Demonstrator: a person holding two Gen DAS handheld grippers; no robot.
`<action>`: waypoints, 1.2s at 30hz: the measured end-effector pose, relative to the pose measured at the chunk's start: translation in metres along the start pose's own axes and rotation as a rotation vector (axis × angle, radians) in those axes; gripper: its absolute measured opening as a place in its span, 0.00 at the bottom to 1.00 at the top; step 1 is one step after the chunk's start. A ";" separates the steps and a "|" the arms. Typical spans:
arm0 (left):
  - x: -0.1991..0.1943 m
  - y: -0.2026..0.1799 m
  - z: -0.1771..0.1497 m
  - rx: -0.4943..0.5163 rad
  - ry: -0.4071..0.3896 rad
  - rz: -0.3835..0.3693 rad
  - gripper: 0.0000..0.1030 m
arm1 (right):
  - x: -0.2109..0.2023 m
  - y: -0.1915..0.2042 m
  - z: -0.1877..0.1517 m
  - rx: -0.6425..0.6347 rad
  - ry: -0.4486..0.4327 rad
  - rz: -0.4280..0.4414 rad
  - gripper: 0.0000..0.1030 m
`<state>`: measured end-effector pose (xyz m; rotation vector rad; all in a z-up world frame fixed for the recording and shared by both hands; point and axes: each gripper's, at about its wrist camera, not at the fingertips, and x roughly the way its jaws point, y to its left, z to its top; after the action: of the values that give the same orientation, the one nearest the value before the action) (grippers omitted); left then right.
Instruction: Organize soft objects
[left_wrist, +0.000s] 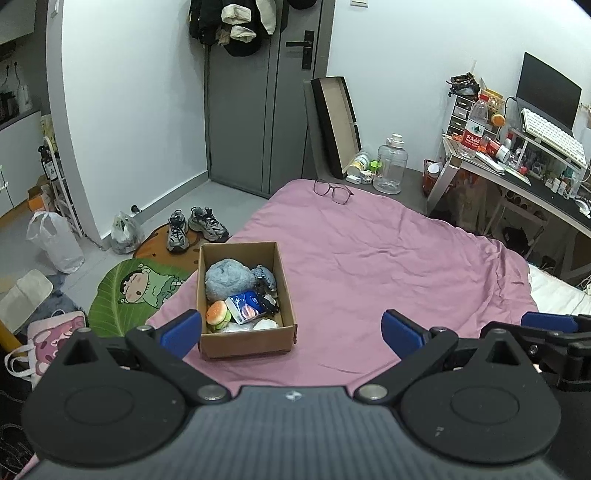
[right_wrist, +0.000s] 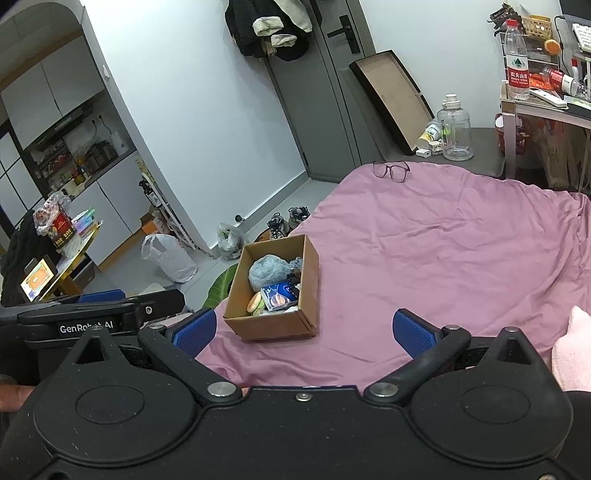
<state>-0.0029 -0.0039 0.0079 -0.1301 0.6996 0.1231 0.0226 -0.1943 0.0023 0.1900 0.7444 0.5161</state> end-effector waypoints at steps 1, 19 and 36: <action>0.000 0.001 0.000 -0.006 0.001 -0.001 1.00 | 0.000 0.000 0.000 0.001 0.001 0.002 1.00; 0.001 -0.001 0.001 -0.014 0.005 0.000 1.00 | 0.001 -0.001 0.003 -0.020 0.014 -0.010 1.00; 0.002 -0.003 0.001 -0.031 0.009 0.006 1.00 | 0.001 0.000 0.003 -0.021 0.013 -0.014 1.00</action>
<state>-0.0006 -0.0065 0.0072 -0.1586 0.7077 0.1392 0.0250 -0.1939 0.0035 0.1621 0.7517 0.5121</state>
